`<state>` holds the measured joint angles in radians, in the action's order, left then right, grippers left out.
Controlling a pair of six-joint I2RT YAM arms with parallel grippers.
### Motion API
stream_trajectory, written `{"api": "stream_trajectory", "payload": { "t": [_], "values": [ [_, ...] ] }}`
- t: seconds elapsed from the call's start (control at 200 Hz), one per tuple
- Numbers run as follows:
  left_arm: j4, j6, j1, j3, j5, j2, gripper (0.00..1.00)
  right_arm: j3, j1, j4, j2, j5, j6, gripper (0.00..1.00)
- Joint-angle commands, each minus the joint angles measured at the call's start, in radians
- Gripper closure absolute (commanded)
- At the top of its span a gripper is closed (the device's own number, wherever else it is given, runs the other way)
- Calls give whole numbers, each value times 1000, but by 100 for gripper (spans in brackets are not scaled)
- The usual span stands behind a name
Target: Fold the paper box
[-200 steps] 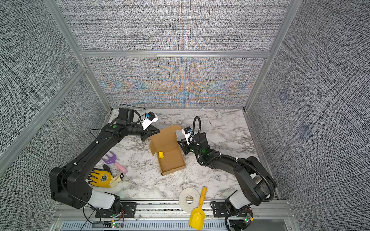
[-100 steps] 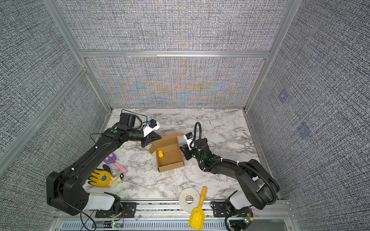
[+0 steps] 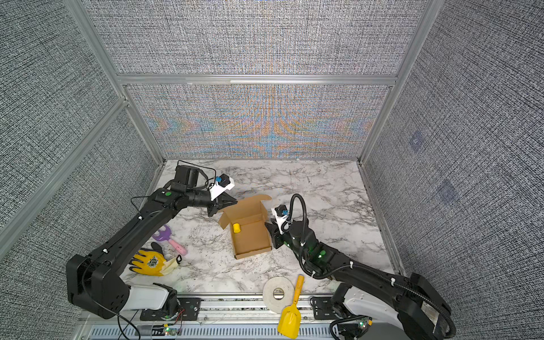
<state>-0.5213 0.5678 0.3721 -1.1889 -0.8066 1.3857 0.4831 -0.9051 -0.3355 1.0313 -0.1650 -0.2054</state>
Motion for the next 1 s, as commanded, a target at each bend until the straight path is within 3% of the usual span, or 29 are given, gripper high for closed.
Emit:
{"api": "stream_trajectory", "payload": {
  "t": [0.0, 0.095, 0.165, 0.285, 0.385, 0.511, 0.611, 0.811, 0.996],
  "values": [
    [0, -11, 0, -5, 2, 3, 95, 21, -78, 59, -13, -211, -6, 69],
    [5, -5, 0, 6, -3, 3, 95, 13, -75, 80, -29, -294, 23, 69],
    [8, -3, 1, 9, -4, 7, 95, 3, -3, 83, -47, -261, 79, 67],
    [-4, 15, 1, -1, -2, 9, 95, 17, 287, 83, -56, 62, 120, 67],
    [1, 14, 0, -3, -8, 15, 95, 67, 488, 50, 54, 336, 203, 67],
    [-12, 34, 0, -14, -4, 21, 95, 205, 527, 109, 271, 566, 379, 67],
    [-8, 43, -2, -10, -2, 20, 93, 285, 520, 84, 408, 712, 395, 67],
    [-17, 49, -14, -21, 15, 5, 58, 285, 452, -50, 475, 803, 392, 67],
    [-33, -5, -98, -36, -114, -47, 27, 277, 438, -62, 479, 818, 363, 67]
  ]
}}
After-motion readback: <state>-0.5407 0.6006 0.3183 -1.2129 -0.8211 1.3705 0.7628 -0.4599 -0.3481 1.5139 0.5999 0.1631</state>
